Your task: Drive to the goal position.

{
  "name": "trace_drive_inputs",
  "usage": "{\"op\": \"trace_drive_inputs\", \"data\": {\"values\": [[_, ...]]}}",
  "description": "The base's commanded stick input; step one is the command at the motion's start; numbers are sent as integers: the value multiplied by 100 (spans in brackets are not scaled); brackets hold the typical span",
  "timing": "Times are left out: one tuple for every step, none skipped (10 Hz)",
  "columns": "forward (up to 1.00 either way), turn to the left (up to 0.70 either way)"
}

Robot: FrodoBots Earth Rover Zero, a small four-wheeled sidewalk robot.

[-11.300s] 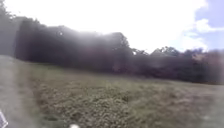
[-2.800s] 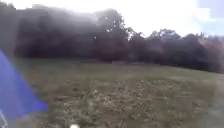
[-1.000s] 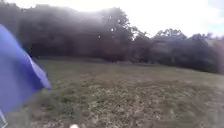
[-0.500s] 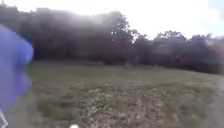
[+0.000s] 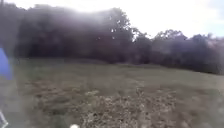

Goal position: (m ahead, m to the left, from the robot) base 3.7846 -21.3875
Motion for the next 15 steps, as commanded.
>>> {"op": "trace_drive_inputs", "data": {"values": [[10,0],[0,0],[0,0],[0,0],[0,0],[0,0],[0,0],[0,0],[0,0],[0,0],[70,0],[70,0],[70,0],[70,0],[0,0]]}}
